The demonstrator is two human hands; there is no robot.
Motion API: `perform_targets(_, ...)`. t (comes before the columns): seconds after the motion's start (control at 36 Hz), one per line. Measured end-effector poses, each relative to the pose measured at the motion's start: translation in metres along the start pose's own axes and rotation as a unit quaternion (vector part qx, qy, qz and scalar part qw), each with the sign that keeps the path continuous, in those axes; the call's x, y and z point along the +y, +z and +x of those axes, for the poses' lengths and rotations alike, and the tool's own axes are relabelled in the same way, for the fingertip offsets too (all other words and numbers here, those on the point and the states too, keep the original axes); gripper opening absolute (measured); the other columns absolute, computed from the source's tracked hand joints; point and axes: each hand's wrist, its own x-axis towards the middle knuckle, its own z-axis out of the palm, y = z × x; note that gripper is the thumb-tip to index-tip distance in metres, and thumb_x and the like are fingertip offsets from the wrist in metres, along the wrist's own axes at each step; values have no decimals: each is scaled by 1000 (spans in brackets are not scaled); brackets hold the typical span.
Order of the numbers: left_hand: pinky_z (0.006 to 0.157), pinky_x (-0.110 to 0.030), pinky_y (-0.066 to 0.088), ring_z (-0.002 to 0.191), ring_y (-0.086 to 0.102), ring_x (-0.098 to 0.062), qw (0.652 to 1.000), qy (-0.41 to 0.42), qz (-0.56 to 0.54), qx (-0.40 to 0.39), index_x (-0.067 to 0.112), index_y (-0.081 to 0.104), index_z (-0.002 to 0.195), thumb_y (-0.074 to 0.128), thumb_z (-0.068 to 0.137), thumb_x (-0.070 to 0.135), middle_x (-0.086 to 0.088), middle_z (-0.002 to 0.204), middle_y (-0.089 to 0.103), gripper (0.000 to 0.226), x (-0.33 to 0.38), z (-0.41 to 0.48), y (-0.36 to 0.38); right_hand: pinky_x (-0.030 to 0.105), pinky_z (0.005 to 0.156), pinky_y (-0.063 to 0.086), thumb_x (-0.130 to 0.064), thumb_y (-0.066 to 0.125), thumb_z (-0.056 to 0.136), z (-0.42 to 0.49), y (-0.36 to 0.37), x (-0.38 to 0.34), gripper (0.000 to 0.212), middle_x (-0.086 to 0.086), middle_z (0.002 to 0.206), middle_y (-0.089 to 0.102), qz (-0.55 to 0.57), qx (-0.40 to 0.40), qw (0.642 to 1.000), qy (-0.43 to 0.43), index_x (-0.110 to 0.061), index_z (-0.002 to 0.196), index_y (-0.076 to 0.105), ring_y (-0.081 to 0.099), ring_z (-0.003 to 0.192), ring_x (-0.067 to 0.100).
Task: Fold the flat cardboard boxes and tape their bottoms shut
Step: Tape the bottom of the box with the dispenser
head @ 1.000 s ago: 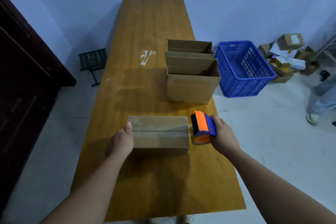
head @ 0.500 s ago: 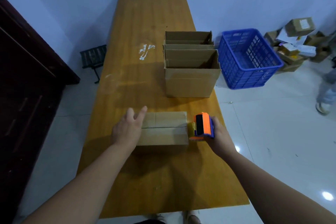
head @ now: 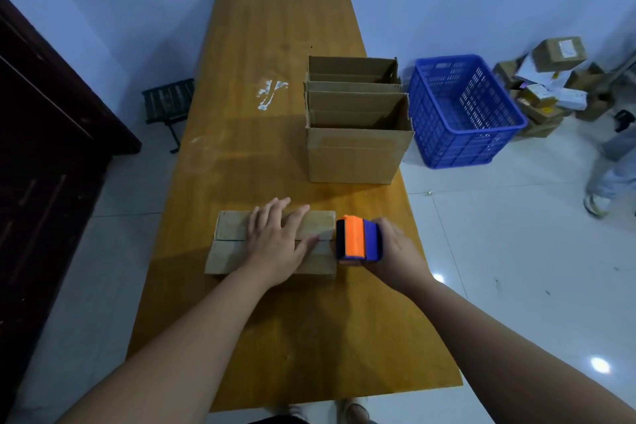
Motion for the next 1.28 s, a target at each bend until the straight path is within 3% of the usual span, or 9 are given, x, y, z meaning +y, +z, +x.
perform_targets(0.19,116,-44,-3,142,12,-20,1000,14,4,-10,36,12,147,12,88,68,3,153,20,68,-4,4,2,20,76,39,-27,75,80,2,-27,3,64,-10,110,49,-11,-23,1000,-13,-22,131,37,49,95,6)
perform_targets(0.33,116,-44,-1,139,18,-18,1000,23,-2,-2,37,16,146,7,83,73,5,147,27,73,-5,5,2,15,66,40,-25,78,76,4,-41,7,55,-8,99,57,-11,-28,1000,0,-26,118,43,56,87,8)
perform_targets(0.44,115,-42,0,137,21,-16,999,31,-31,4,37,20,146,2,80,78,6,144,30,79,-7,5,-1,17,69,41,-32,79,76,7,-48,4,55,-11,97,53,-35,-50,998,-10,-25,115,41,54,86,5)
perform_targets(0.53,115,-38,-1,137,21,-14,998,26,-58,9,38,24,146,11,85,69,8,144,32,69,-9,5,-3,21,70,43,-33,77,78,7,-47,4,54,-10,97,51,-70,-58,996,-19,-21,115,40,55,87,8)
perform_targets(0.64,115,-38,-1,137,20,-14,997,18,-69,6,40,25,145,28,94,59,9,144,32,54,-8,5,-2,15,64,38,-34,72,82,5,-36,16,46,-8,97,50,-122,-69,990,-31,-19,112,40,51,81,4)
perform_targets(0.78,114,-37,-1,135,22,-13,996,9,-93,13,41,29,144,36,93,58,10,141,35,54,-8,7,-2,22,74,45,-33,65,87,4,-22,32,47,-1,115,51,-206,-78,975,18,-19,122,37,46,95,7)
perform_targets(0.97,114,-37,3,134,24,-14,995,-12,-97,21,41,31,143,40,92,57,10,141,37,54,-4,9,-4,26,83,45,-39,60,90,14,-18,21,55,2,120,51,-290,-65,955,26,-19,131,30,52,106,15)
perform_targets(1.17,115,-37,4,135,25,-14,995,-25,-89,31,40,32,143,41,91,57,8,142,37,55,-4,9,-3,36,103,31,-38,57,92,28,-26,-1,62,8,126,51,-430,-65,900,-27,-21,139,21,50,115,24)
perform_targets(1.28,114,-37,4,135,25,-15,996,-24,-78,33,40,31,143,39,91,59,8,142,37,56,-2,10,-2,46,108,21,-41,57,91,32,-42,-10,80,13,131,47,-486,-98,868,-33,-26,148,4,47,120,29)
